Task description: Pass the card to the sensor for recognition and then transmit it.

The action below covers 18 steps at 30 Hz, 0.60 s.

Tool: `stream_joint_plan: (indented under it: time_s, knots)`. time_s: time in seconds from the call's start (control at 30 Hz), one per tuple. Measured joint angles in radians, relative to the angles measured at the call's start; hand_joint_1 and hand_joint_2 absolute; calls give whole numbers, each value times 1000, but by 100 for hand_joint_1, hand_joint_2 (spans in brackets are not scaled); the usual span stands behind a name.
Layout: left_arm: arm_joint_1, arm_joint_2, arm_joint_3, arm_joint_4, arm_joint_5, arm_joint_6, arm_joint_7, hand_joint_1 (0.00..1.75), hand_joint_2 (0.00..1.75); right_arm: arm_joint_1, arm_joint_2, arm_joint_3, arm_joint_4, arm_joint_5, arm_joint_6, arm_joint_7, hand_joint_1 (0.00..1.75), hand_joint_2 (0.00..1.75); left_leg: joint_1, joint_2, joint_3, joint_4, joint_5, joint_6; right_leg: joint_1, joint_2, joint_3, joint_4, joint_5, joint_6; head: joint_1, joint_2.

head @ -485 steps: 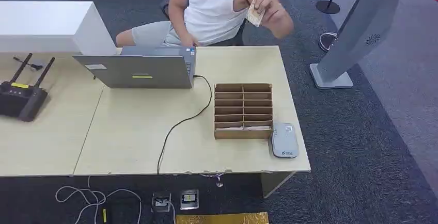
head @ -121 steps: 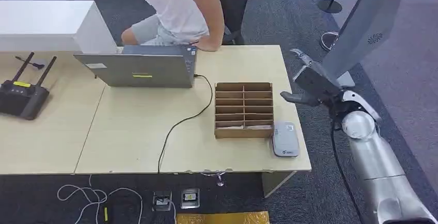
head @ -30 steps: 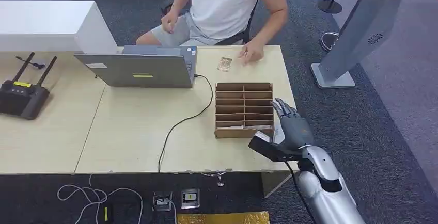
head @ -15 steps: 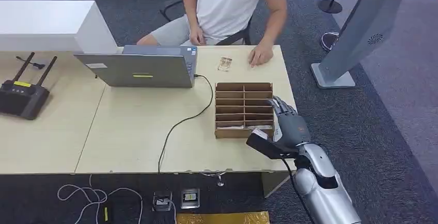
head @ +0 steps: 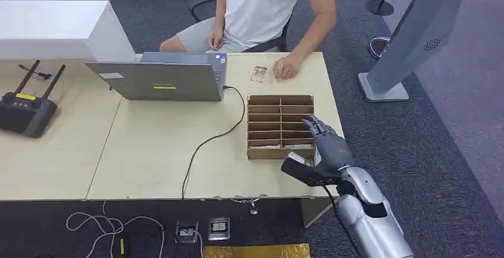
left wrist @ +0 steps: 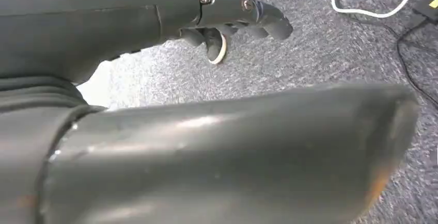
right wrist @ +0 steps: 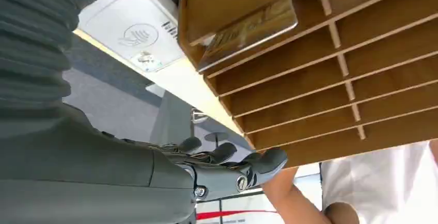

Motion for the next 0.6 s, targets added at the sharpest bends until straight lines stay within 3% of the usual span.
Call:
stream_joint_plan:
  time_s: [0.6]
  knots:
    - [-12,-1,-11,0,-14,-2,0,0,0,-2,18,10,20,-3,16,-7,0,175,0,0,0,0,0,0,0,0,0,0,0,0,0,0]
